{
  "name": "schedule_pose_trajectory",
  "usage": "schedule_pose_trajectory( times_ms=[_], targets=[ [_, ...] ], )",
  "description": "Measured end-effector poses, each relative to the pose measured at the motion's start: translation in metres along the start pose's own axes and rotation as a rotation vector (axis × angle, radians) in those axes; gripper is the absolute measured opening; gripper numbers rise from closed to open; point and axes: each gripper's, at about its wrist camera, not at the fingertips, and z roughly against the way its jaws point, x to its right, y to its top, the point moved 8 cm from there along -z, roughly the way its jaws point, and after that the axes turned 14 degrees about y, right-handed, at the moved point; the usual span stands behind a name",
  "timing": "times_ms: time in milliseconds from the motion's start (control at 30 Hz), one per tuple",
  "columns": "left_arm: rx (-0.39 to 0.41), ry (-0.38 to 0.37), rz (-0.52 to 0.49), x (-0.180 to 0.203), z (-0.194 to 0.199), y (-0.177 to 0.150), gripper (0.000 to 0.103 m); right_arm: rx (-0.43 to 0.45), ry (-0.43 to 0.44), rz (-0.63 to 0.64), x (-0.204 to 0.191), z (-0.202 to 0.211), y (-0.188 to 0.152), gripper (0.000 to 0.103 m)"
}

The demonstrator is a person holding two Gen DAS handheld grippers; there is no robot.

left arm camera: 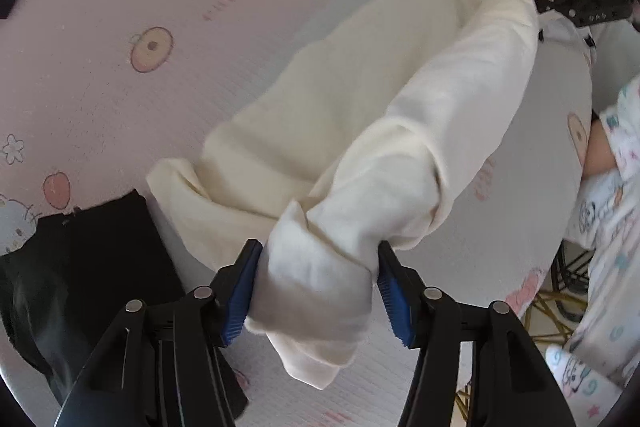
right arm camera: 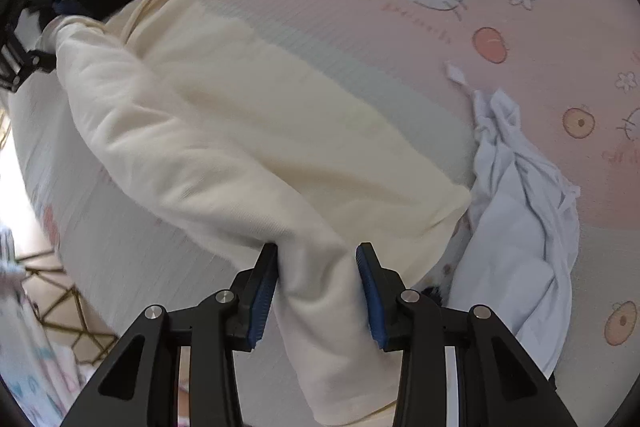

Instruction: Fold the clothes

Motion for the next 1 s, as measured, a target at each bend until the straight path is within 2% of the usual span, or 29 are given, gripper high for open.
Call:
schedule_pose_trajectory(
  times_ms=[33, 67, 100, 200, 300, 333, 467, 633, 767, 833, 933, 967, 1000],
  targets=[
    [-0.003, -0.01, 0.017, -0.002, 0.0, 0.002, 0.038, 0.005, -0.006, -0.008, 0.004, -0.001, 0.004, 0.036],
    [-0.012, -0.026, 0.032, -0.002, 0.0, 0.001, 0.033, 0.006, -0.001, -0.029, 0.007, -0.002, 0.007, 0.03],
    [-0.018, -0.038, 0.042, -0.003, -0.001, 0.001, 0.033, 0.005, 0.011, -0.064, 0.011, -0.003, 0.009, 0.026],
    [-0.022, -0.041, 0.041, -0.008, -0.006, 0.01, 0.031, 0.014, 0.05, -0.161, 0.022, -0.006, 0.016, 0.023],
    [-0.03, -0.053, 0.069, -0.018, -0.008, 0.018, 0.03, 0.005, 0.083, -0.204, 0.029, -0.007, 0.021, 0.022],
    [-0.033, -0.049, 0.078, -0.025, -0.012, 0.031, 0.028, 0.007, 0.097, -0.224, 0.031, -0.007, 0.022, 0.022],
    [-0.059, -0.063, 0.15, -0.043, -0.019, 0.041, 0.027, 0.046, 0.153, -0.311, 0.046, 0.0, 0.029, 0.021],
    [-0.097, -0.064, 0.286, -0.065, -0.046, 0.056, 0.028, 0.033, 0.108, -0.307, 0.059, -0.015, 0.049, 0.021],
    [-0.108, -0.025, 0.322, -0.07, -0.063, 0.065, 0.03, 0.001, 0.039, -0.323, 0.064, -0.04, 0.055, 0.021],
    [-0.103, -0.002, 0.333, -0.07, -0.067, 0.068, 0.03, -0.003, 0.037, -0.356, 0.067, -0.044, 0.055, 0.021],
    [-0.093, 0.002, 0.366, -0.071, -0.066, 0.068, 0.034, 0.002, 0.023, -0.405, 0.071, -0.046, 0.055, 0.029],
    [-0.084, -0.014, 0.387, -0.073, -0.063, 0.067, 0.034, 0.004, 0.004, -0.403, 0.071, -0.043, 0.055, 0.037],
    [-0.076, -0.03, 0.407, -0.074, -0.059, 0.066, 0.034, 0.009, -0.014, -0.399, 0.071, -0.04, 0.054, 0.051]
  ],
)
